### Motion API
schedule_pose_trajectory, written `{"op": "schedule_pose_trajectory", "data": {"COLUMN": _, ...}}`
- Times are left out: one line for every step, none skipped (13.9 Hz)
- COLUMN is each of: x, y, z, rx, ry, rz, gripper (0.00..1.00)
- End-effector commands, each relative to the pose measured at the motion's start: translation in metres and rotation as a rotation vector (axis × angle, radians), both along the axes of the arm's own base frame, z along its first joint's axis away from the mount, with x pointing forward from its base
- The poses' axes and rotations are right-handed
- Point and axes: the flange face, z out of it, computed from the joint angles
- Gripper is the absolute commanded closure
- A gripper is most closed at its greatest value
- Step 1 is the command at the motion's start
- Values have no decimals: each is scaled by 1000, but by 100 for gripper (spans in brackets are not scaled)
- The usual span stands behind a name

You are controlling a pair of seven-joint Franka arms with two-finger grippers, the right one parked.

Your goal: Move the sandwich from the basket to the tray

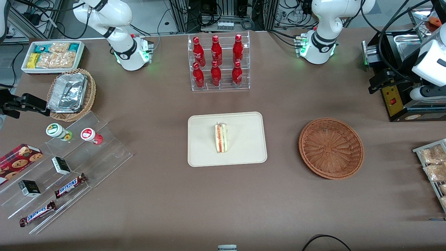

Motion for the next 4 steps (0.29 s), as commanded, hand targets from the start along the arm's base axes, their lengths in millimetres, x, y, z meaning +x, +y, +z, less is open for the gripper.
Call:
{"op": "schedule_pose_trajectory", "data": {"x": 11, "y": -4, "z": 3, "rx": 0, "ry": -16, "rz": -23, "gripper": 0}}
{"op": "schedule_pose_trajectory", "data": {"x": 12, "y": -3, "z": 5, "rx": 7, "ry": -16, "rz": -23, "gripper": 0}}
{"op": "schedule_pose_trajectory", "data": {"x": 13, "y": -2, "z": 5, "rx": 19, "ry": -18, "rz": -22, "gripper": 0}}
{"op": "schedule_pose_trajectory", "data": {"x": 13, "y": 0, "z": 5, "rx": 27, "ry": -17, "rz": -20, "gripper": 0}}
